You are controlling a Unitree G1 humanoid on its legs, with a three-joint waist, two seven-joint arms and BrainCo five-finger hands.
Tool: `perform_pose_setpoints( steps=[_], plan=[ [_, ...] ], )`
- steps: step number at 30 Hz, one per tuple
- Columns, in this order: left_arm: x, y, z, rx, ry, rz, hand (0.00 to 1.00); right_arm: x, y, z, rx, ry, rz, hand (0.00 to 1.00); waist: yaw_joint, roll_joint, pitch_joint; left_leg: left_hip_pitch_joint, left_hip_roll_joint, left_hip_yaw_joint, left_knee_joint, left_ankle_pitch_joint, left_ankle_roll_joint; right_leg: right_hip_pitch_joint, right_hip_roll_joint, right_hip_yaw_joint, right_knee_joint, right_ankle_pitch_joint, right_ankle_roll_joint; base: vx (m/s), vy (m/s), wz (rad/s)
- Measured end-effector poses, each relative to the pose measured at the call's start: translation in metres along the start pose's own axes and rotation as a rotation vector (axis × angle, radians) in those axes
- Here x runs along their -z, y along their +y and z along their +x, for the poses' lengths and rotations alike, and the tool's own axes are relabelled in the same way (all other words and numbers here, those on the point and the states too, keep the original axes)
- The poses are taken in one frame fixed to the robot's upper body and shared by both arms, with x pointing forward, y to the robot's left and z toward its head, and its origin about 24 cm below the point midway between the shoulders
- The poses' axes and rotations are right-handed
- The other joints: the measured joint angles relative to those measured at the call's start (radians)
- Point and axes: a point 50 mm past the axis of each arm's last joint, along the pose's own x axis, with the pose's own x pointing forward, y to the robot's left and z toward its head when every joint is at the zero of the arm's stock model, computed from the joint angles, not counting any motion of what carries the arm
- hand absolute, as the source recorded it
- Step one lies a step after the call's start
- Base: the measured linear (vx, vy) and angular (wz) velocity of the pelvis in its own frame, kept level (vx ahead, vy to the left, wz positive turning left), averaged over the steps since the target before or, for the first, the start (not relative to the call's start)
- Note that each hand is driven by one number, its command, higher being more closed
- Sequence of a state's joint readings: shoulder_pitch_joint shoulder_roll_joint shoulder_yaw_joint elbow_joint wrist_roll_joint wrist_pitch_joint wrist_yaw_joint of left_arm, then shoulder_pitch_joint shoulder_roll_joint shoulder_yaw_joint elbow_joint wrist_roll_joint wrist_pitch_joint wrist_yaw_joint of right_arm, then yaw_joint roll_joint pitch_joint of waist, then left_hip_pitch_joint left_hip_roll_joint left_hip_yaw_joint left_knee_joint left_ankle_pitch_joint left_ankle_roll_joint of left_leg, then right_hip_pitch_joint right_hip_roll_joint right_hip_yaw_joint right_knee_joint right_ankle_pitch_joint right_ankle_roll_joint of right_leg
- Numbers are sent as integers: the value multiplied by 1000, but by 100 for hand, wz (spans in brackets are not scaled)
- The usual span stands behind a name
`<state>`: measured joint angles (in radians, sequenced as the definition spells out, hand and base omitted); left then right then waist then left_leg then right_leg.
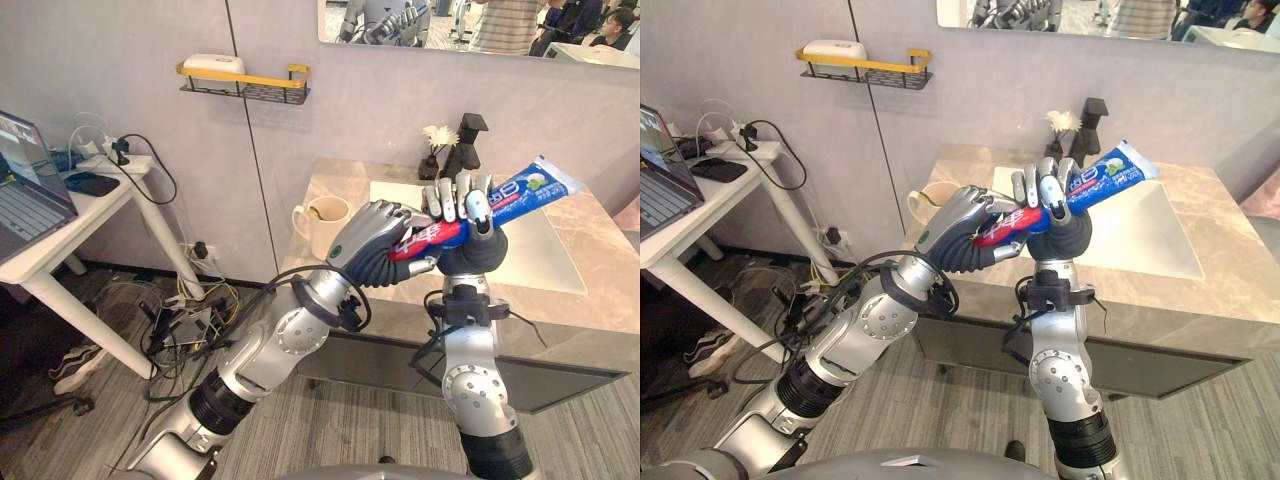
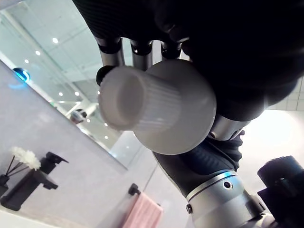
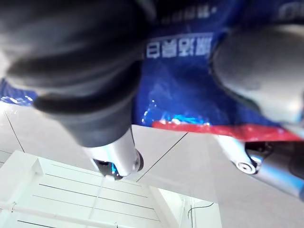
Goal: Organize washtable
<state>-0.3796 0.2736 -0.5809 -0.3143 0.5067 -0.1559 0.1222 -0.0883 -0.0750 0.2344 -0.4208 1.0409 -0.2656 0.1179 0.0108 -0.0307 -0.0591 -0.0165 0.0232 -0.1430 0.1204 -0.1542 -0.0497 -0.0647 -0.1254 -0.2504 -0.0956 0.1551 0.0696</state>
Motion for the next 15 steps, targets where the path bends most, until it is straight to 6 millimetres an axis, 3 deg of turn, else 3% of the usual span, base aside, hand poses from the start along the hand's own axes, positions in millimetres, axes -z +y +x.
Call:
perform_pose_setpoints(
  steps=[1, 2, 15],
  plan=[
    [0, -1, 0, 2, 1, -1, 100, 0, 0, -1, 4, -3, -1, 100, 0, -2, -1, -1, 0, -1, 0, 0, 0, 0, -1, -1, 0, 0, 0, 0, 0, 0],
    [0, -1, 0, 4, 1, -1, 0, 0, -1, -1, 6, -4, -1, 100, 0, -2, -2, -1, 0, -1, 1, 0, 0, 0, -1, -2, 0, 0, 0, 0, 0, 0],
    [1, -1, -1, 15, 5, 17, 0, -2, -4, -6, 28, -8, -13, 100, 0, -8, -16, -2, 0, -2, 1, 0, 0, 0, 0, -3, 2, 0, -1, 0, 0, 0]
  ],
)
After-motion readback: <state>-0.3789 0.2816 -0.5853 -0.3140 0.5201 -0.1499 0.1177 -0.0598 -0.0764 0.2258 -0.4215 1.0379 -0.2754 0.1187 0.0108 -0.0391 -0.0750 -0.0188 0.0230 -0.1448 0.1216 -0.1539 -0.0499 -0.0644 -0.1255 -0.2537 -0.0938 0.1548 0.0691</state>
